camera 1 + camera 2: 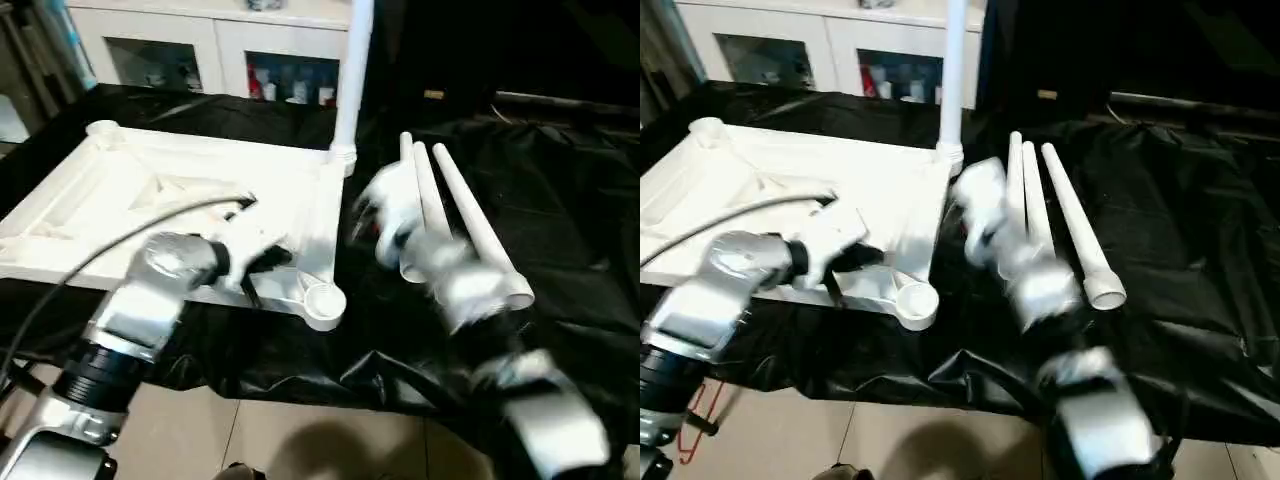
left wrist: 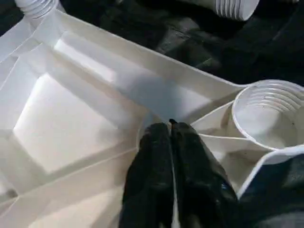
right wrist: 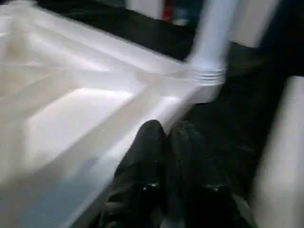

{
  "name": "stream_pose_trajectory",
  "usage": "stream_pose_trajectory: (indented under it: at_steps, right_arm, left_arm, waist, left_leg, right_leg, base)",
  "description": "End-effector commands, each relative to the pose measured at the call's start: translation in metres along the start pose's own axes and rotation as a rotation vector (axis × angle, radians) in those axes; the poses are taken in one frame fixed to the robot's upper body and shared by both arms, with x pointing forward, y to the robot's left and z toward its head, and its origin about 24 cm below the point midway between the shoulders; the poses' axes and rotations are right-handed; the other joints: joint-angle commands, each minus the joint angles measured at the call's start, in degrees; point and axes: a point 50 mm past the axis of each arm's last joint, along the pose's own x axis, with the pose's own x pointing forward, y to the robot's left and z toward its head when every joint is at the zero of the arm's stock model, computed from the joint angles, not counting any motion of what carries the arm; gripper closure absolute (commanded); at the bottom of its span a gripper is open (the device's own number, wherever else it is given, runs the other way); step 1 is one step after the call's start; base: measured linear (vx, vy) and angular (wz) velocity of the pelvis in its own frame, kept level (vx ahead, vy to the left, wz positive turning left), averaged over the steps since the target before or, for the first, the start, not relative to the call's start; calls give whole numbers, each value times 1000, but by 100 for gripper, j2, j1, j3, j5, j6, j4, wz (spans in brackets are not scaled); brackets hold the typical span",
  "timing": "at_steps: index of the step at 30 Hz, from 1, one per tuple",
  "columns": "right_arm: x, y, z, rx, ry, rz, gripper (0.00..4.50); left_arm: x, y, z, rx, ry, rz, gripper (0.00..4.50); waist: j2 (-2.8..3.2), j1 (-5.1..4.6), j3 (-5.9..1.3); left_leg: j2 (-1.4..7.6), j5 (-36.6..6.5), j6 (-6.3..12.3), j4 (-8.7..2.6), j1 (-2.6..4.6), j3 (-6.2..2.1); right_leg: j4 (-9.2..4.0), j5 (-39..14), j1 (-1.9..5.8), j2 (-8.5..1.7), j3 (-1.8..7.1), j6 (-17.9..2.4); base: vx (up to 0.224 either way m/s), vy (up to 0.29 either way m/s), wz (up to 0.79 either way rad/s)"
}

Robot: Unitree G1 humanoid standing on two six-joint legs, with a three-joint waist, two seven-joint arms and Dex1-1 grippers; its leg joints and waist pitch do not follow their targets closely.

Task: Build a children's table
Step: Pick table leg

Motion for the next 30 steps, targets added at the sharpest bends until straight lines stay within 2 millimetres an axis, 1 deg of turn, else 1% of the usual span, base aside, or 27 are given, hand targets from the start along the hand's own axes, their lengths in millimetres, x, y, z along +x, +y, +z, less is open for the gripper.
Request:
stream_pose_trajectory:
  at_steps: [1, 2, 3, 4, 5, 6, 7, 8, 9, 10, 11, 12, 14, 15, 16, 17, 18, 19, 20, 21, 22, 23, 24, 25, 27, 28, 30]
  right_arm:
    - [-1, -19, -3, 45, 59, -125, 375]
    - [-1, -19, -3, 45, 59, -125, 366]
    - [-1, -24, -5, 59, 85, -161, 362]
    - [-2, -27, -6, 69, 106, -179, 358]
    - [-2, -34, -12, 112, 187, -223, 346]
    - [-2, -35, -14, 120, 203, -229, 331]
    - [-2, -36, -16, 134, 227, -237, 322]
    - [-1, -36, -17, 138, 244, -241, 318]
    - [-1, -37, -18, 133, 254, -247, 312]
    - [0, -37, -19, 132, 262, -253, 301]
    - [0, -37, -19, 136, 263, -251, 301]
    - [3, -35, -20, 149, 271, -247, 279]
    - [4, -34, -21, 158, 281, -248, 271]
    - [4, -34, -22, 158, 287, -250, 263]
    - [5, -33, -22, 160, 291, -252, 251]
    - [6, -33, -23, 163, 299, -252, 251]
    - [6, -33, -23, 163, 299, -252, 231]
    - [6, -32, -23, 168, 300, -250, 231]
    - [7, -31, -24, 173, 301, -245, 225]
    - [8, -31, -24, 174, 300, -239, 204]
    - [8, -31, -24, 174, 300, -239, 204]
    - [8, -30, -24, 174, 299, -234, 185]
    - [9, -29, -24, 172, 295, -228, 181]
    - [10, -29, -23, 173, 288, -222, 181]
    - [11, -28, -21, 171, 282, -214, 160]
    - [11, -28, -21, 171, 280, -213, 147]
    - [13, -25, -17, 178, 258, -188, 136]
  left_arm:
    - [-1, 4, 10, -14, -53, 14, 400]
    - [-1, 4, 10, -14, -53, 14, 388]
    - [-1, 4, 12, -19, -71, 15, 375]
    - [0, 3, 13, -24, -83, 12, 368]
    - [0, -1, 20, -47, -131, -20, 363]
    - [0, -2, 21, -52, -141, -28, 355]
    - [0, -4, 23, -60, -155, -45, 343]
    - [0, -6, 24, -63, -164, -63, 332]
    - [0, -8, 24, -62, -165, -75, 327]
    - [0, -9, 24, -60, -165, -82, 325]
    - [0, -10, 24, -59, -164, -83, 325]
    - [0, -11, 22, -57, -160, -86, 311]
    - [0, -11, 22, -60, -158, -86, 288]
    - [-1, -12, 21, -64, -159, -88, 286]
    - [-1, -12, 21, -67, -160, -88, 285]
    - [-2, -13, 21, -70, -159, -89, 285]
    - [-2, -13, 21, -70, -159, -89, 263]
    - [-2, -13, 20, -71, -158, -90, 263]
    - [-2, -14, 20, -71, -157, -91, 251]
    - [-3, -15, 19, -72, -154, -94, 242]
    - [-3, -15, 19, -72, -154, -94, 242]
    - [-3, -16, 19, -72, -152, -96, 225]
    - [-4, -16, 18, -71, -150, -97, 215]
    - [-4, -16, 18, -71, -149, -97, 215]
    - [-4, -16, 18, -70, -148, -97, 205]
    - [-4, -16, 18, -70, -148, -97, 194]
    - [-5, -16, 18, -70, -147, -96, 173]
  waist:
    - [98, -13, -410]
    - [97, -19, -415]
    - [97, -3, -416]
    - [90, -15, -418]
    - [62, -26, -428]
    - [66, -20, -433]
    - [43, -19, -432]
    - [39, -17, -429]
    - [26, -20, -430]
    - [13, -24, -424]
    - [24, -30, -428]
    - [5, -39, -429]
    - [-23, -49, -420]
    - [-1, -51, -420]
    - [-32, -59, -416]
    - [-27, -52, -418]
    - [-20, -54, -415]
    - [-15, -49, -413]
    - [-32, -50, -412]
    - [-30, -45, -412]
    - [-24, -42, -416]
    - [-24, -36, -413]
    - [-35, -38, -414]
    - [-32, -33, -415]
    - [-31, -30, -408]
    - [-31, -30, -413]
    - [-31, -28, -409]
  left_leg:
    - [182, -1433, -364, -375, 222, -116]
    - [177, -1422, -380, -371, 221, -117]
    - [174, -1440, -384, -364, 223, -111]
    - [171, -1391, -384, -368, 202, -120]
    - [158, -1289, -348, -355, 198, -112]
    - [161, -1271, -346, -355, 201, -114]
    - [162, -1247, -334, -346, 189, -108]
    - [158, -1224, -312, -346, 179, -104]
    - [165, -1218, -285, -345, 176, -102]
    - [166, -1180, -258, -346, 161, -103]
    - [165, -1154, -253, -341, 167, -102]
    - [166, -1142, -242, -340, 161, -100]
    - [170, -1166, -218, -339, 167, -94]
    - [175, -1171, -216, -337, 174, -96]
    - [174, -1163, -213, -340, 168, -93]
    - [180, -1163, -209, -339, 174, -94]
    - [181, -1161, -211, -339, 170, -97]
    - [182, -1164, -213, -338, 174, -92]
    - [185, -1152, -207, -342, 175, -92]
    - [179, -1136, -201, -339, 172, -89]
    - [183, -1139, -200, -337, 175, -91]
    - [185, -1155, -202, -341, 175, -91]
    - [187, -1147, -203, -341, 173, -90]
    - [185, -1136, -209, -339, 174, -89]
    - [183, -1160, -210, -342, 170, -87]
    - [186, -1171, -213, -340, 176, -89]
    - [186, -1187, -207, -343, 176, -89]
  right_leg:
    - [-400, -862, 204, -378, 242, -1141]
    - [-399, -858, 211, -377, 241, -1149]
    - [-408, -858, 210, -377, 242, -1121]
    - [-388, -809, 228, -373, 241, -1112]
    - [-377, -728, 239, -371, 240, -1131]
    - [-377, -706, 240, -374, 235, -1147]
    - [-371, -676, 243, -376, 234, -1157]
    - [-376, -659, 247, -373, 235, -1148]
    - [-379, -674, 242, -378, 234, -1139]
    - [-379, -692, 251, -385, 234, -1118]
    - [-376, -705, 248, -386, 233, -1114]
    - [-375, -701, 253, -385, 233, -1112]
    - [-388, -800, 241, -388, 234, -1117]
    - [-383, -838, 233, -389, 233, -1110]
    - [-381, -860, 235, -384, 230, -1100]
    - [-381, -891, 230, -393, 230, -1097]
    - [-376, -897, 233, -395, 230, -1100]
    - [-382, -909, 224, -393, 232, -1079]
    - [-381, -896, 226, -388, 230, -1074]
    - [-380, -873, 226, -389, 233, -1078]
    - [-374, -877, 223, -397, 233, -1082]
    - [-376, -903, 221, -392, 232, -1066]
    - [-373, -897, 222, -390, 231, -1066]
    - [-368, -896, 218, -392, 230, -1080]
    - [-373, -908, 220, -389, 232, -1069]
    - [-369, -917, 216, -392, 230, -1071]
    - [-372, -933, 215, -392, 230, -1058]
  base:
    - [0, 0, 0]
    - [0, 0, 0]
    - [0, 0, 0]
    - [0, 0, 0]
    - [0, 0, 0]
    - [0, 0, 0]
    - [0, 0, 0]
    - [0, 0, 0]
    - [0, 0, 0]
    - [0, 0, 0]
    - [0, 0, 0]
    - [0, 0, 0]
    - [0, 0, 0]
    - [0, 0, 0]
    - [0, 0, 0]
    - [0, 0, 0]
    - [0, 0, 0]
    - [0, 0, 0]
    - [0, 0, 0]
    - [0, 0, 0]
    - [0, 0, 0]
    - [0, 0, 0]
    - [0, 0, 0]
    - [0, 0, 0]
    - [0, 0, 0]
    - [0, 0, 0]
    - [0, 0, 0]
